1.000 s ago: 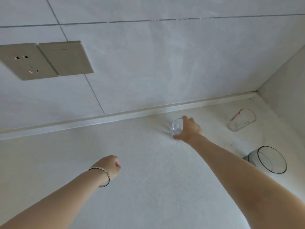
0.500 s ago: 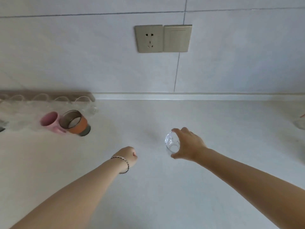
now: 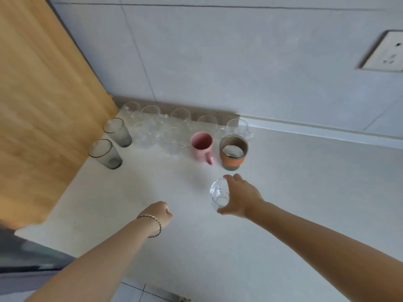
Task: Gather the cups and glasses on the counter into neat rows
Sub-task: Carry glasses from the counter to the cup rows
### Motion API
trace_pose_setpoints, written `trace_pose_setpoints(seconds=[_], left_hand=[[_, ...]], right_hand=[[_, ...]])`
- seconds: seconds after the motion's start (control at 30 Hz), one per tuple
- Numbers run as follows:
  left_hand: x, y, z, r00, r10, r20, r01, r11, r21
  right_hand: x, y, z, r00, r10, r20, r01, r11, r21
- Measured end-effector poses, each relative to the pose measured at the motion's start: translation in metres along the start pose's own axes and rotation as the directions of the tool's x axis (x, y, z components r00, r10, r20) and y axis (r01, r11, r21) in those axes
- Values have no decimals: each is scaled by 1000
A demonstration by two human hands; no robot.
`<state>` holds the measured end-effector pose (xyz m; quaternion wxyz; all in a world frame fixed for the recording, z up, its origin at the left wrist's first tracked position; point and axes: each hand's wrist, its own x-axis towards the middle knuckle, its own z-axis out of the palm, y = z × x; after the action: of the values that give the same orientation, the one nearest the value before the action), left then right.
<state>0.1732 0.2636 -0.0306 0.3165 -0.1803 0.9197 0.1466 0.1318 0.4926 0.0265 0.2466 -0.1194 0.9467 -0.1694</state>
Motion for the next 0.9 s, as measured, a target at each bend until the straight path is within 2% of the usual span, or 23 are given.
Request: trace_pose_setpoints(seconds=[0.17, 0.3, 0.4, 0.67, 0.9], left_hand=[[20, -84, -37, 1000, -30, 4, 30, 999, 11], [35, -120, -54, 999, -40, -9, 40, 999, 10], [47, -133, -58, 1000, -21, -15, 20, 998, -53], [55, -152, -60, 999, 38, 3, -38, 998, -58], [52, -143, -70, 997, 71, 17, -70, 997, -11]], right_hand=[[64, -103, 29, 1000, -22, -4, 22, 1000, 2], [116, -168, 44, 999, -9, -44, 11, 999, 41], [149, -200, 50, 995, 32, -91, -24, 996, 85], [191, -236, 64, 994, 42, -102, -38, 999, 38], [179, -232, 69, 994, 31, -107, -3, 968, 251]])
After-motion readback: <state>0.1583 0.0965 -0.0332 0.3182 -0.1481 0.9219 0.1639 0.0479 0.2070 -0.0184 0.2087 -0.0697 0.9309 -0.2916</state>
